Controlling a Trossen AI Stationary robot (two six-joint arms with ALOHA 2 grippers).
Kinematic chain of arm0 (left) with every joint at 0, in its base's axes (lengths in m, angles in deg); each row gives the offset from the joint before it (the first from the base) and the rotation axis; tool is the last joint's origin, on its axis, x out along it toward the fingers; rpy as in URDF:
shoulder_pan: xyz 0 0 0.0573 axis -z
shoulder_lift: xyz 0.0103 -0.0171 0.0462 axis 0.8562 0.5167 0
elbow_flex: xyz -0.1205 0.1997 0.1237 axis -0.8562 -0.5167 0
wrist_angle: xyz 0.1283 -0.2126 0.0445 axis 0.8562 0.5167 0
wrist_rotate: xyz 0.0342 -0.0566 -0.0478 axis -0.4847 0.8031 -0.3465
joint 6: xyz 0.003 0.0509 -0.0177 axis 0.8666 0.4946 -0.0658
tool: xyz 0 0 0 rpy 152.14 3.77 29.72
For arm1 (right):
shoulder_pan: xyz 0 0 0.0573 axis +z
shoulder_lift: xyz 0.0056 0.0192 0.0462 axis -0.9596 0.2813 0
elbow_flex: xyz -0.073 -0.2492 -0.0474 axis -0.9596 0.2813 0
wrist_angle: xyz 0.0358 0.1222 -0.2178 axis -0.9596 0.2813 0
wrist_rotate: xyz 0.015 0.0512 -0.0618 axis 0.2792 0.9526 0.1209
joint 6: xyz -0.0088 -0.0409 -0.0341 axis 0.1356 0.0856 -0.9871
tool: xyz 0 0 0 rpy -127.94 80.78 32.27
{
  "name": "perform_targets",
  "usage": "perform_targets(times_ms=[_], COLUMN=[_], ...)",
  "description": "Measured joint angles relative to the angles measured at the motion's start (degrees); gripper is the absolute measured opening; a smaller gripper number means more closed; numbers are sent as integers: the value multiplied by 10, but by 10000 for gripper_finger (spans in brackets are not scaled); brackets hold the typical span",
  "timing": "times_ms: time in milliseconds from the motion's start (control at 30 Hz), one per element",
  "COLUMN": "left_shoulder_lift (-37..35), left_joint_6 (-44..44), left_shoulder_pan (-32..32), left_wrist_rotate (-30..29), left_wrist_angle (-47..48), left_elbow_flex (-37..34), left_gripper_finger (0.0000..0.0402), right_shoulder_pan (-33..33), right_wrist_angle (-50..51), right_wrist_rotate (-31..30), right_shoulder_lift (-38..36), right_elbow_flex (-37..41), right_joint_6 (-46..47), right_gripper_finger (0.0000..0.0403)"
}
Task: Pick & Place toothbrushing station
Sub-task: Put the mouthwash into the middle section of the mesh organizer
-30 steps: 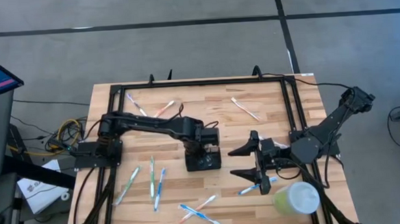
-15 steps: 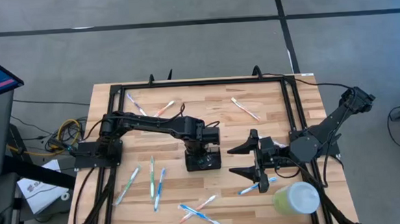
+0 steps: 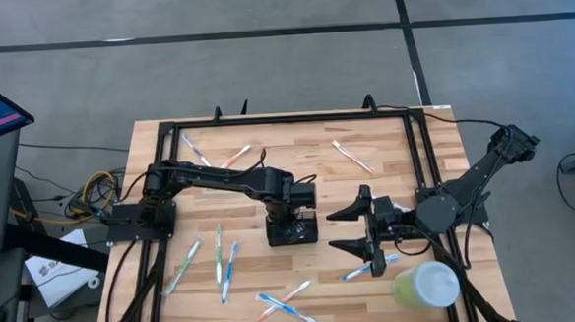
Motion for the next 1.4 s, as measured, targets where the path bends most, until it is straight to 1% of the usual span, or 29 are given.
perform_targets(times_ms=[133,367,600,1300,1400], left_shoulder_lift=[0,0,0,0,0], left_joint_6=[0,10,27,43,44], left_shoulder_pan=[0,1,5,7,7], left_wrist_rotate=[0,-12,-12,-13,-6], left_wrist_angle=[-1,-2,-5,-15,-15], left_elbow_flex=[0,0,0,-1,-1], left_gripper_finger=[94,109,105,111,112], right_shoulder_pan=[0,0,0,-5,-5], right_wrist_angle=[0,0,0,0,0], right_wrist_rotate=[0,0,0,-2,-2], right_shoulder_lift=[0,0,0,0,0], right_elbow_flex=[0,0,0,0,0], right_joint_6=[0,0,0,-1,-1], right_gripper_finger=[265,265,265,265,265])
